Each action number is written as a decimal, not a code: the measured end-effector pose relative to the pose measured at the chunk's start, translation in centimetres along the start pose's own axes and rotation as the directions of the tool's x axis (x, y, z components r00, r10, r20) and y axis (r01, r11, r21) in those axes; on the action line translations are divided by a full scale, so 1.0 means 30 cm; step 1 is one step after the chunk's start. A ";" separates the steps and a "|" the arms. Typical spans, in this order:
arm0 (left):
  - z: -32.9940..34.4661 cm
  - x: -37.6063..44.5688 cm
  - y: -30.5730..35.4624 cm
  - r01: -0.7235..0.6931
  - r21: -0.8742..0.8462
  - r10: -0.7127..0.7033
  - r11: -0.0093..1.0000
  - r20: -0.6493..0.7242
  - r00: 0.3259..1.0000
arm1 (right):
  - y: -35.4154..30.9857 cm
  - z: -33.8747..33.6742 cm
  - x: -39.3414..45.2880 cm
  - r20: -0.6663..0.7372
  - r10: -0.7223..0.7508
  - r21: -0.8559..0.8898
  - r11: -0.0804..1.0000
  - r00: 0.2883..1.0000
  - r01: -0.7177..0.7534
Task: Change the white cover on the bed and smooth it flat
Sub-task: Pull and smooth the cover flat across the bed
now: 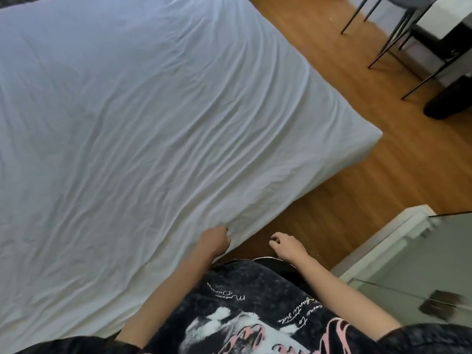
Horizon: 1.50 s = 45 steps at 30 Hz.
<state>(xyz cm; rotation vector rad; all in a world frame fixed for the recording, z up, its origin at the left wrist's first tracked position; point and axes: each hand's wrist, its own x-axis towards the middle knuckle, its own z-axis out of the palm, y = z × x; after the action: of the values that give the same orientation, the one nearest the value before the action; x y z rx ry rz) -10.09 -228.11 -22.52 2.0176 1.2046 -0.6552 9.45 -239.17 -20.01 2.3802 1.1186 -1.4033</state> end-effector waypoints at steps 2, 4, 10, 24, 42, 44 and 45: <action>0.013 0.075 0.157 -0.026 0.035 0.026 0.999 0.017 1.000 | 0.121 -0.076 0.028 -0.012 -0.001 0.017 1.000 1.000 0.001; 0.032 0.153 0.329 -0.032 0.062 0.030 0.998 0.035 0.999 | 0.262 -0.173 0.060 -0.021 0.003 0.037 0.999 1.000 -0.002; 0.058 0.362 0.883 -0.076 0.133 0.073 0.988 0.028 0.997 | 0.692 -0.530 0.144 -0.074 0.069 0.119 0.991 0.995 -0.060; -0.141 0.964 1.772 -0.168 0.174 0.166 0.970 0.025 0.986 | 1.333 -1.280 0.485 -0.034 0.192 0.320 0.932 0.981 -0.172; -0.600 1.834 2.906 -0.162 0.076 0.157 0.984 0.070 0.985 | 2.071 -2.463 1.110 -0.026 0.283 0.277 0.923 0.959 -0.265; -0.678 1.926 2.951 -0.076 0.013 0.075 0.997 0.036 0.997 | 2.096 -2.621 1.231 -0.028 0.247 0.196 0.952 0.969 -0.237; -0.717 1.962 2.972 -0.033 -0.026 0.033 0.999 0.017 0.999 | 2.095 -2.702 1.284 -0.024 0.211 0.153 0.967 0.977 -0.205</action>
<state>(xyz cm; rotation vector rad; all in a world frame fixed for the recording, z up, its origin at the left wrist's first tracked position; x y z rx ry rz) 97.23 -209.15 -23.90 2.0022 1.1617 -0.6369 118.06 -224.78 -20.83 2.5517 0.7669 -1.4182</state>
